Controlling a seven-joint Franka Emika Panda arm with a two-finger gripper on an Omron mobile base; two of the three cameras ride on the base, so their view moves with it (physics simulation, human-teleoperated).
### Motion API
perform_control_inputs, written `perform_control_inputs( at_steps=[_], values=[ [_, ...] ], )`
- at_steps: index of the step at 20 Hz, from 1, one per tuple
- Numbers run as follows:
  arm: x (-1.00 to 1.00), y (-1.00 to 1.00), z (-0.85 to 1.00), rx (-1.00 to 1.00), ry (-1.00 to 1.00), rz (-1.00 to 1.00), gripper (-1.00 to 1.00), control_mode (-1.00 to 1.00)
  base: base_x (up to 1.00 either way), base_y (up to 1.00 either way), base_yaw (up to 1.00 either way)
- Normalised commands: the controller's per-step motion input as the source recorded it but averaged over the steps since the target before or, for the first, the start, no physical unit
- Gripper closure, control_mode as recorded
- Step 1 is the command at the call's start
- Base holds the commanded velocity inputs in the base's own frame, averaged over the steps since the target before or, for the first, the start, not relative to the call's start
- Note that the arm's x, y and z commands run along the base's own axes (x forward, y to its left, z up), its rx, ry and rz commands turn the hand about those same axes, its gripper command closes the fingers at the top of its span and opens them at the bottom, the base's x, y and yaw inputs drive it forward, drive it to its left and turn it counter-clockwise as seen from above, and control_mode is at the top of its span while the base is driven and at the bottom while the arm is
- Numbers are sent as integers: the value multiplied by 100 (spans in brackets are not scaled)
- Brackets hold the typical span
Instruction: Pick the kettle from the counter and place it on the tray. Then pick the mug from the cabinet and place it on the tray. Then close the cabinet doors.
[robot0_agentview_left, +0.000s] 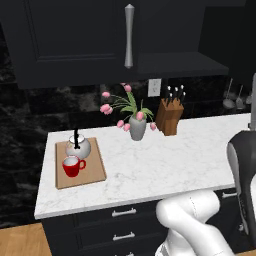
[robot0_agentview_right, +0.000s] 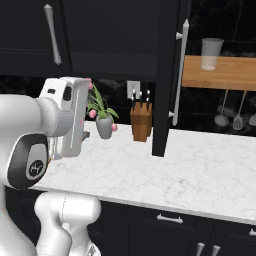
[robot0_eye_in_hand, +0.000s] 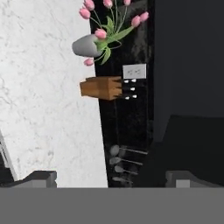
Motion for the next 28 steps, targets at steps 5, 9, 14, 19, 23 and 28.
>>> perform_control_inputs(
  at_steps=[5,9,14,19,23,28],
  values=[
    [-43,-78,9,1,0,-34,-100,-100,0,0,0],
    [-76,-74,14,0,-4,-18,-100,-100,0,0,0],
    [-72,-65,13,0,-7,-15,-100,-100,0,0,0],
    [-43,-62,6,0,0,-31,-100,-100,0,0,0],
    [-11,-64,7,-1,7,-38,-100,-100,0,0,0],
    [21,-50,4,-6,5,-13,-100,-100,0,0,0]
  ],
)
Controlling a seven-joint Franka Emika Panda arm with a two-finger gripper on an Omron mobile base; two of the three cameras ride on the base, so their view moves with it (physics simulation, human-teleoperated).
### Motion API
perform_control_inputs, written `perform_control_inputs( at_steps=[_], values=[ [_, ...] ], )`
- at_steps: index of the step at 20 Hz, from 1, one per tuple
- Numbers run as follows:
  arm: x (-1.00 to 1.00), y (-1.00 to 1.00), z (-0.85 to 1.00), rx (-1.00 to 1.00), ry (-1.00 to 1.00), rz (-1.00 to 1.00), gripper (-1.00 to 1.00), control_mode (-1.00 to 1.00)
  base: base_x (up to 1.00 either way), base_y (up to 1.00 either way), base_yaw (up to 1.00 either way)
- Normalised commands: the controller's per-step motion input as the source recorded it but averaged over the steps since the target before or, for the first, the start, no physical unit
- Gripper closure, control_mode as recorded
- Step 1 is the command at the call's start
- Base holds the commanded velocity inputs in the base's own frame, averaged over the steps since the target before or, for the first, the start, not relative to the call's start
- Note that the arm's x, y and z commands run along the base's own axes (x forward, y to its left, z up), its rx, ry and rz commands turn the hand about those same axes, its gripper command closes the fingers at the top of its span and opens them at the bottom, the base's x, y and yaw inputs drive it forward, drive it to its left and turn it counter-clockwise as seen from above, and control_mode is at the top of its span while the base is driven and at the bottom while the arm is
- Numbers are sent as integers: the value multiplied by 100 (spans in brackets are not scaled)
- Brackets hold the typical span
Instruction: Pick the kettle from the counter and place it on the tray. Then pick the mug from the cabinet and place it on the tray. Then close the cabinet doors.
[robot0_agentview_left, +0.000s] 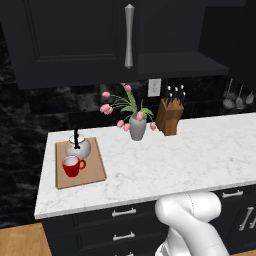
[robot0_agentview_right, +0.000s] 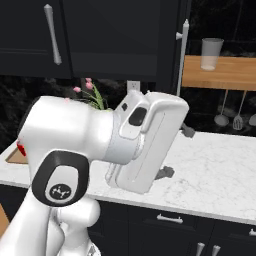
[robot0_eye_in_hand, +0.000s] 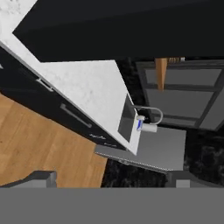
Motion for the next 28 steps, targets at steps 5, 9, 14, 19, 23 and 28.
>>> perform_control_inputs(
  at_steps=[5,9,14,19,23,28],
  values=[
    [21,-40,-2,-10,1,0,-100,-100,0,0,0],
    [40,-8,-3,-14,5,5,-100,-100,0,0,0],
    [54,-2,0,-4,4,17,-100,-100,0,0,0],
    [39,9,0,-3,12,24,-100,-100,0,0,0],
    [38,37,0,-5,12,28,-100,-100,0,0,0],
    [51,54,0,-2,15,33,-100,-100,0,0,0]
  ],
)
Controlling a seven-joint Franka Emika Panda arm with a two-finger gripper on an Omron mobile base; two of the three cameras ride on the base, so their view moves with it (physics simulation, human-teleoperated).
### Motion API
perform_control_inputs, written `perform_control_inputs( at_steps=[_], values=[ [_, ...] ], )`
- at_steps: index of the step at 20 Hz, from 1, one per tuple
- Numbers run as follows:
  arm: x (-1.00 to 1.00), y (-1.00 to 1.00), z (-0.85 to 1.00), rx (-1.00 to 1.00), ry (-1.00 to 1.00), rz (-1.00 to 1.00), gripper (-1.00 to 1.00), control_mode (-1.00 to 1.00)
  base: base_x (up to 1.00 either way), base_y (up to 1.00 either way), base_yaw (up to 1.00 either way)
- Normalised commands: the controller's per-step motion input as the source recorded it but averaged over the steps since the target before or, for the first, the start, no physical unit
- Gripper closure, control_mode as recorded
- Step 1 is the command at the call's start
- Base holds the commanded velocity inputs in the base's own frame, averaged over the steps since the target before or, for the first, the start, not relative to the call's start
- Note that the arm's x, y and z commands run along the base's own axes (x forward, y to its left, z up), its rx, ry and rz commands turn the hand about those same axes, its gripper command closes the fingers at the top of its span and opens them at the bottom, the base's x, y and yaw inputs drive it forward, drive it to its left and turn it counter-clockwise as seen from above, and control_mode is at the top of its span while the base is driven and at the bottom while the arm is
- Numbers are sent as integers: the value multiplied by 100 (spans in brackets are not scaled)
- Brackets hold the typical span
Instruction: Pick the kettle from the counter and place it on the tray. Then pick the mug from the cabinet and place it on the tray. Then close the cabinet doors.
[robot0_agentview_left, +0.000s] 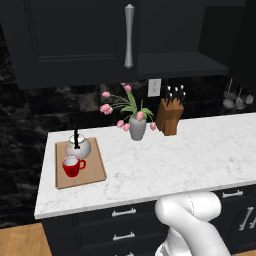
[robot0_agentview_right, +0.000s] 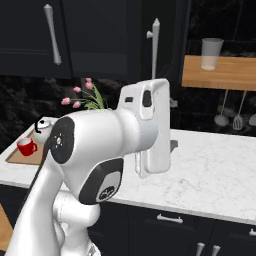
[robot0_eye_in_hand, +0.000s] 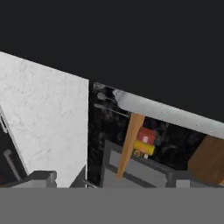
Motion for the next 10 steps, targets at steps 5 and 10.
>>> perform_control_inputs(
  at_steps=[5,10],
  values=[
    [44,70,0,-3,7,38,-100,-100,0,0,0],
    [40,80,-1,0,3,38,-100,-100,0,0,0]
  ],
)
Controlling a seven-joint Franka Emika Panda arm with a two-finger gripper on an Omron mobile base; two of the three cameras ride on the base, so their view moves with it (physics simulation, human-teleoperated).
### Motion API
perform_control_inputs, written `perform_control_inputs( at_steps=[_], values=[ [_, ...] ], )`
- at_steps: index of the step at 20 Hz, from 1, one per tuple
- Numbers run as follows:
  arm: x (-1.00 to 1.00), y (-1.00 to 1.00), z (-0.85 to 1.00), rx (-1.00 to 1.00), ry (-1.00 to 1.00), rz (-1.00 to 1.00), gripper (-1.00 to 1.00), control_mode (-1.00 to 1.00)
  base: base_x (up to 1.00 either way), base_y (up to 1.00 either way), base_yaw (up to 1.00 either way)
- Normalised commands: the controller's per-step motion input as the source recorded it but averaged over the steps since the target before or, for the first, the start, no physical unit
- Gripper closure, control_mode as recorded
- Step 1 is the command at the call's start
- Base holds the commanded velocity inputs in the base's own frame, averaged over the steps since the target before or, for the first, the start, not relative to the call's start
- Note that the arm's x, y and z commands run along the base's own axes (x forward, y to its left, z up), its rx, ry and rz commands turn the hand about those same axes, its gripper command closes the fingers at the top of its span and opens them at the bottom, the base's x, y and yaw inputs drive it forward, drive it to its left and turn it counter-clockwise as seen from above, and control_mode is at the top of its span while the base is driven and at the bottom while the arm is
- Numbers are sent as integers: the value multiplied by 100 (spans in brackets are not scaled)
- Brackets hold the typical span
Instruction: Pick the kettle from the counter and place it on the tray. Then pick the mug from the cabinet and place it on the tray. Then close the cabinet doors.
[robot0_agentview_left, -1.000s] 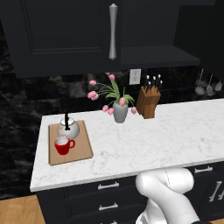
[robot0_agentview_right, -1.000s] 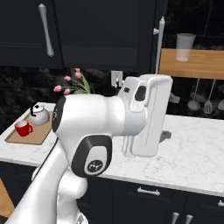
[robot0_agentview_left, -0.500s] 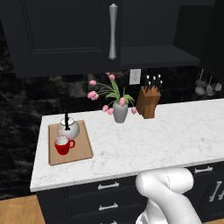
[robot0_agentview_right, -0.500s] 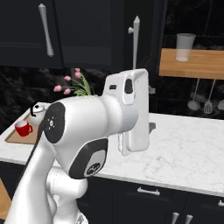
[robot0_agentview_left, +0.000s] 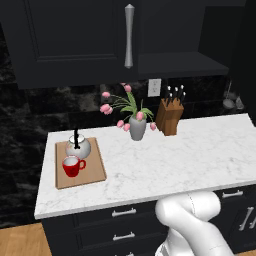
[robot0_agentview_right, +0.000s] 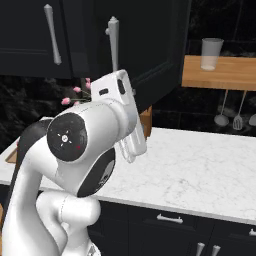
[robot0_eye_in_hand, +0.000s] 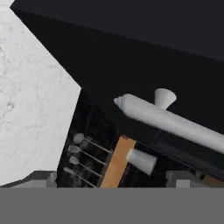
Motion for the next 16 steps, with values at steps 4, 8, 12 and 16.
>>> perform_control_inputs(
  at_steps=[4,8,12,16],
  values=[
    [64,78,0,0,1,24,-100,-100,0,0,0],
    [77,72,0,0,2,20,-100,-100,0,0,0],
    [98,59,-5,1,1,15,-100,-100,0,0,0],
    [100,57,-7,3,0,15,-100,-100,0,0,0]
  ],
)
